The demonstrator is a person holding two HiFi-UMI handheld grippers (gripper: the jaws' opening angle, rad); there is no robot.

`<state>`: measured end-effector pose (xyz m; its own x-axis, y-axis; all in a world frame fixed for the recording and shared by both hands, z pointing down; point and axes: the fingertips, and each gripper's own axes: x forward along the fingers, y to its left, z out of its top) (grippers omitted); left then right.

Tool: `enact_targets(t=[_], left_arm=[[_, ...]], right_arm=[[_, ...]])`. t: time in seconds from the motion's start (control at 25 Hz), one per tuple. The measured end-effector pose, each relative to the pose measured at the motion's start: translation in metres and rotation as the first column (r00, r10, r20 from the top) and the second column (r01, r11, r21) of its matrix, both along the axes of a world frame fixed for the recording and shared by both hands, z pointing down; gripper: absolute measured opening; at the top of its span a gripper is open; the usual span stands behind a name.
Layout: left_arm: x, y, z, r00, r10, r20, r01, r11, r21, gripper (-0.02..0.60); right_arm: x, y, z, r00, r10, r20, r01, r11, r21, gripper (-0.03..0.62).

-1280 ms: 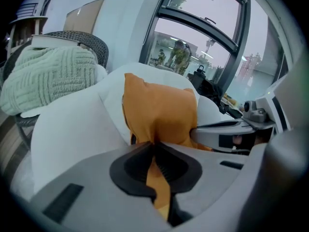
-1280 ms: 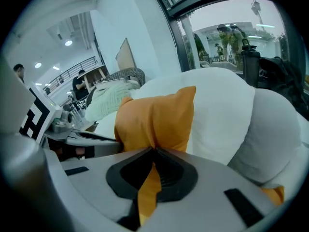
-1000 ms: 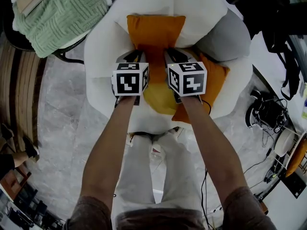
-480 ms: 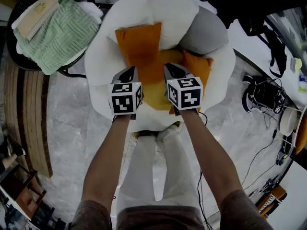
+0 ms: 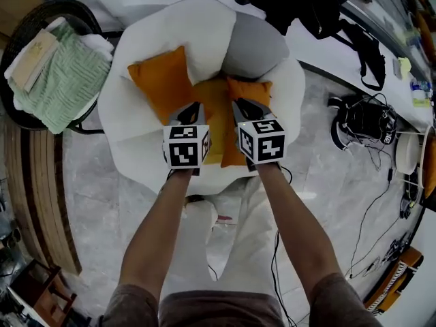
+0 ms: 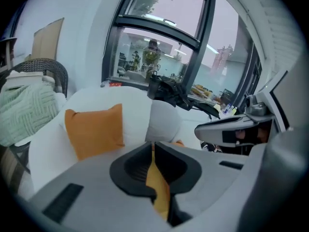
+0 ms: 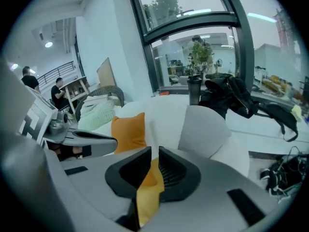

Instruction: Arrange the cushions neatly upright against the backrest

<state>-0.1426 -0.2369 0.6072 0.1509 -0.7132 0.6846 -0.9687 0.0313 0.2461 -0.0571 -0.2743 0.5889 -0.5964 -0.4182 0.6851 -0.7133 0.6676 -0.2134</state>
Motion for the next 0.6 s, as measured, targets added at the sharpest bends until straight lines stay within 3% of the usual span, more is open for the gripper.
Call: enact_targets(t=[0.36, 0.6], left_arm=[[0.11, -0.051, 0.001, 0.995, 0.102, -0.012, -0.103, 0.995, -0.013, 0.066], [0.145, -0.069, 0.044, 0.993, 0.117, -0.02, -0.119, 0.989, -0.088, 0.087]], right_arm=[[0.103, -0.037, 0.01, 0.998, 0.042, -0.039, -0.043, 0.999, -0.032, 0.059], [0.138, -0.052, 0.055, 0.998, 0.023, -0.059, -0.029, 0.994, -0.106, 0.081]])
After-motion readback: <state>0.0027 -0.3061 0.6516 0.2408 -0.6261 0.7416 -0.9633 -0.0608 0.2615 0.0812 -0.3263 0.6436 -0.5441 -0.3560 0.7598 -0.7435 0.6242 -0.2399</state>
